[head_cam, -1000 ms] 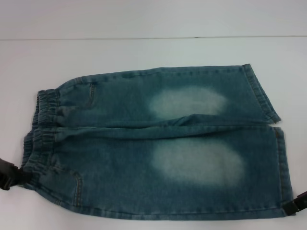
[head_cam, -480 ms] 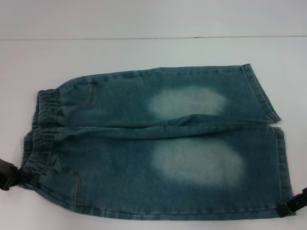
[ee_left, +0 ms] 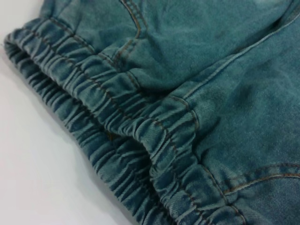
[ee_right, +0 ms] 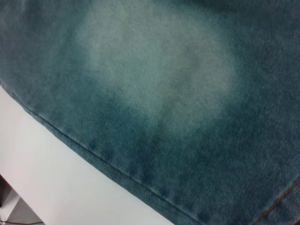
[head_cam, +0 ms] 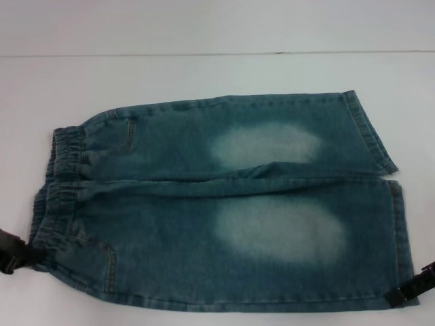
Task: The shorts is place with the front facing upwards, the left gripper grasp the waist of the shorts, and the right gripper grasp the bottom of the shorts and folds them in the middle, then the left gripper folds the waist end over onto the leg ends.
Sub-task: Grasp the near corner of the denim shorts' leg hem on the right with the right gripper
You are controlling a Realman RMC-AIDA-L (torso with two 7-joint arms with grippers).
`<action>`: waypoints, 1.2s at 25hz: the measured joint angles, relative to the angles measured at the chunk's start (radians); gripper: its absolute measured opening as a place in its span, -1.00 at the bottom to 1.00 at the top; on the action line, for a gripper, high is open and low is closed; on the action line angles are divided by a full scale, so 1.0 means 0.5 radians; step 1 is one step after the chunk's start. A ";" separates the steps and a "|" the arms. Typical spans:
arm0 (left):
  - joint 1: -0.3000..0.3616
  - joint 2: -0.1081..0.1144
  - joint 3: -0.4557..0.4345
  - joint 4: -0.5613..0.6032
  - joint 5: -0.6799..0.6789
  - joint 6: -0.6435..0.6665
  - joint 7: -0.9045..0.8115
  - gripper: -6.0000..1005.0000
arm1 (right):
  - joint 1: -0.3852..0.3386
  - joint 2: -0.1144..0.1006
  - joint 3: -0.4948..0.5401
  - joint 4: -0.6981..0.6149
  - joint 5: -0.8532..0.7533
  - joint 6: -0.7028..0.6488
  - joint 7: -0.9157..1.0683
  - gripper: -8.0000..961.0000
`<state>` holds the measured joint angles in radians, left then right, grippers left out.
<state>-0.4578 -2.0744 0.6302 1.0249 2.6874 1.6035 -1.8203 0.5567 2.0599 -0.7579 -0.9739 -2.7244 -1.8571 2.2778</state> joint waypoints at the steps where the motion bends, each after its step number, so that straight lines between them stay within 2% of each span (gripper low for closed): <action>1: 0.000 0.000 0.000 0.000 0.000 0.000 0.000 -0.87 | 0.003 0.000 -0.001 0.011 -0.002 0.004 -0.003 0.65; 14: 0.001 -0.008 0.000 -0.006 0.012 0.002 -0.004 -0.87 | 0.012 -0.003 -0.005 0.076 -0.014 0.050 -0.047 0.19; 19: 0.001 -0.008 0.000 -0.007 0.014 0.003 -0.007 -0.87 | 0.012 -0.003 -0.006 0.078 -0.015 0.066 -0.060 -0.31; 25: -0.002 -0.005 0.000 -0.027 0.015 0.006 -0.011 -0.87 | 0.009 -0.004 -0.006 0.083 -0.013 0.079 -0.082 -0.79; 30: -0.011 -0.005 -0.033 -0.038 0.010 0.008 -0.025 -0.87 | 0.001 -0.019 0.025 0.083 0.023 0.068 -0.131 -0.89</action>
<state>-0.4635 -2.0767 0.6138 1.0058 2.6925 1.6075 -1.8328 0.5570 2.0503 -0.7452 -0.9324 -2.7130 -1.8233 2.2124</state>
